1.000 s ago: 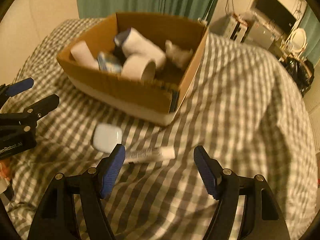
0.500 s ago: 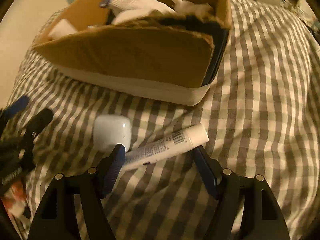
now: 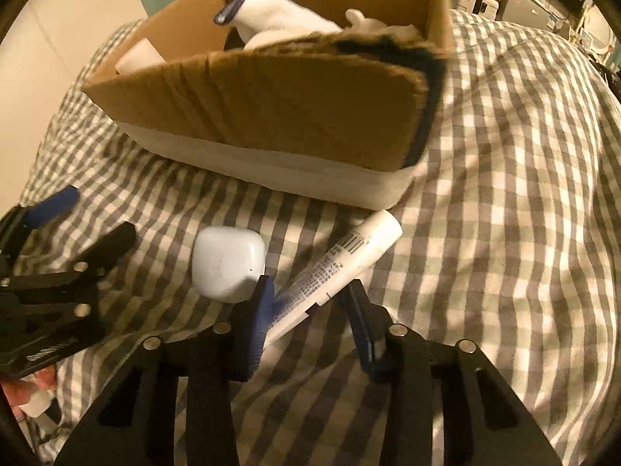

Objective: Organize objects
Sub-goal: 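Grasp the toothpaste tube with the right gripper while the left grasps the white case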

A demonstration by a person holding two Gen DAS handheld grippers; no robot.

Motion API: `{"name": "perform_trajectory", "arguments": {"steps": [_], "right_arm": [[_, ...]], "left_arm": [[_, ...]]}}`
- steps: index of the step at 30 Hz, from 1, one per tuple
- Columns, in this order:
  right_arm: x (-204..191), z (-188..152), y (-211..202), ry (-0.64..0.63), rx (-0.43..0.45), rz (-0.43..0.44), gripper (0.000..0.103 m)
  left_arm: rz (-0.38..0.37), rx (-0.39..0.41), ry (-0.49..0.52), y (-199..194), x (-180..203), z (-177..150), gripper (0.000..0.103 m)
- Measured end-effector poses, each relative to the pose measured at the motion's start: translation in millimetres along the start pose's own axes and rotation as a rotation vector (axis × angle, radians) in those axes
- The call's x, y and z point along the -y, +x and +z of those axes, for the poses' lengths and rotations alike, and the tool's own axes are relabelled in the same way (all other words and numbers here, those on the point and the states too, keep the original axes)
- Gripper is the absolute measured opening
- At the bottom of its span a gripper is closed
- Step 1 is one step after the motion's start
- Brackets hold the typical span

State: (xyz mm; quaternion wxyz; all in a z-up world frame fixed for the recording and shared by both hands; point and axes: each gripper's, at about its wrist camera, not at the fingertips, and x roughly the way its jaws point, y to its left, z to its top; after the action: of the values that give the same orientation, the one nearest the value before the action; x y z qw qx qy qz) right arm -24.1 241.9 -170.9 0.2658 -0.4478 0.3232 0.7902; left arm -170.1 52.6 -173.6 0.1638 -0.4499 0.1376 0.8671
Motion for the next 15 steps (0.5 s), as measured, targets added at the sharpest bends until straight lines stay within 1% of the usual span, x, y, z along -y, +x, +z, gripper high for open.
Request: {"name": "perform_trajectory", "arguments": {"steps": [3,6,9,10,11,13,15], "right_arm": [[8,-5,-12,0.008,0.010,-0.002,0.029],[18,-7,-26,0.001,0.029,-0.032,0.023],[25,-8,-35,0.003,0.042,-0.029,0.020],[28,-10,-39,0.002,0.050,-0.032,0.019],[34,-4,-40,-0.001,0.055,-0.036,0.018],[36,-1,-46,-0.013,0.068,-0.055,0.017],[33,4,-48,-0.018,0.077,-0.062,0.017]], "left_arm": [[-0.032,-0.015,0.017,5,11,4,0.095],[-0.044,-0.036,0.044,13,24,10,0.095],[-0.077,-0.044,0.045,18,34,13,0.095],[-0.088,-0.046,0.046,19,38,13,0.095],[-0.104,-0.049,0.049,20,42,13,0.095],[-0.130,-0.050,0.048,23,48,13,0.095],[-0.141,-0.062,0.054,27,54,13,0.095]]}}
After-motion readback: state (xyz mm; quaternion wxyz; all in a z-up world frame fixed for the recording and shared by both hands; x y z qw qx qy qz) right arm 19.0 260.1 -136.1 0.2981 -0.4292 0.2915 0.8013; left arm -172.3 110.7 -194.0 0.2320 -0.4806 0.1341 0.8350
